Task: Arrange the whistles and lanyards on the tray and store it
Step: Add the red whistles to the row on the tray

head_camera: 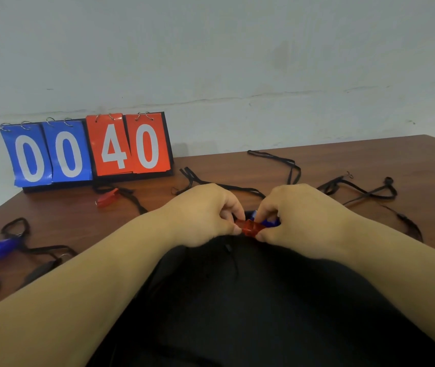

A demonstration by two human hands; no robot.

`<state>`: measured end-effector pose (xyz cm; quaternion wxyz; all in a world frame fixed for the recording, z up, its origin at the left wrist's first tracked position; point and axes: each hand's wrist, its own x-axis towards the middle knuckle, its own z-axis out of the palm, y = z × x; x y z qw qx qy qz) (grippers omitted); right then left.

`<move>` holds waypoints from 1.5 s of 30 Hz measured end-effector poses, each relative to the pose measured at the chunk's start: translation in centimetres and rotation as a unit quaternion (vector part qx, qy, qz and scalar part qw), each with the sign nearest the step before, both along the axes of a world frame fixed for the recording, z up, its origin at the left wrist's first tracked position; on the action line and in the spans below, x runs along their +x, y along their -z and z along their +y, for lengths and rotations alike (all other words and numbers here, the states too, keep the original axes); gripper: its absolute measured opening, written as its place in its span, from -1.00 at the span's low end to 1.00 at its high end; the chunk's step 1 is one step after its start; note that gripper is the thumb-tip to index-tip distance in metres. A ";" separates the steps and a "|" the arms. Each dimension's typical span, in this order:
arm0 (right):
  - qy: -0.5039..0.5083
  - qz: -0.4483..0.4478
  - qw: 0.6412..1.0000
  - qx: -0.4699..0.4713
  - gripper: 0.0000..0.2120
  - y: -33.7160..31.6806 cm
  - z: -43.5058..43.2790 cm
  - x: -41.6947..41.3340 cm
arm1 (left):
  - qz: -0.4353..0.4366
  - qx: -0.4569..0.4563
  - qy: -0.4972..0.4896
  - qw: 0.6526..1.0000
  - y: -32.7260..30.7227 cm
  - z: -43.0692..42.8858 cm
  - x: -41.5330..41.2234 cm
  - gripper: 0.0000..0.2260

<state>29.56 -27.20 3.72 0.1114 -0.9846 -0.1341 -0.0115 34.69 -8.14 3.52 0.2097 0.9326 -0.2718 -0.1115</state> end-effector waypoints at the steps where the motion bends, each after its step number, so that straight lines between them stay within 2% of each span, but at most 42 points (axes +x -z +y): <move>1: -0.004 -0.007 1.000 -0.009 -0.75 0.1 0.0 0.1 | -0.004 0.003 0.000 1.000 0.1 0.0 0.0 -0.84; 13: 0.004 -0.044 0.999 -0.004 -0.73 0.5 -0.4 0.8 | -0.092 0.011 -0.020 0.996 1.1 0.0 0.3 -0.80; 18: 0.008 -0.031 0.999 0.022 -0.78 0.6 -0.6 0.9 | -0.102 0.013 -0.028 0.994 1.2 0.1 0.5 -0.86; 23: 0.010 -0.029 0.999 0.029 -0.81 0.7 -0.5 0.9 | -0.096 0.009 -0.035 0.995 1.2 0.0 0.3 -0.78; 25: 0.011 -0.028 0.999 0.032 -0.81 0.8 -0.6 1.0 | -0.094 -0.005 -0.052 0.994 1.0 0.1 0.2 -0.80; 28: 0.010 -0.040 0.997 0.068 -0.85 0.7 -0.8 1.0 | -0.104 -0.042 -0.075 0.991 0.1 0.2 -0.1 -0.89; 31: 0.000 -0.043 0.982 0.182 -0.86 0.2 -1.1 0.5 | -0.086 -0.110 -0.087 0.986 -1.3 0.6 -0.6 -0.90; 34: -0.020 0.002 0.958 0.286 -0.77 -0.6 -1.2 -0.2 | -0.038 -0.207 -0.094 0.973 -2.6 0.8 -1.3 -0.94; 39: -0.020 0.063 0.926 0.371 -0.75 -0.9 -0.7 -0.8 | 0.020 -0.315 -0.095 0.944 -3.4 0.4 -2.1 -0.94; 45: -0.013 0.058 0.903 0.425 -0.82 -1.0 -0.4 -1.0 | 0.064 -0.375 -0.089 0.920 -3.6 0.2 -2.1 -0.92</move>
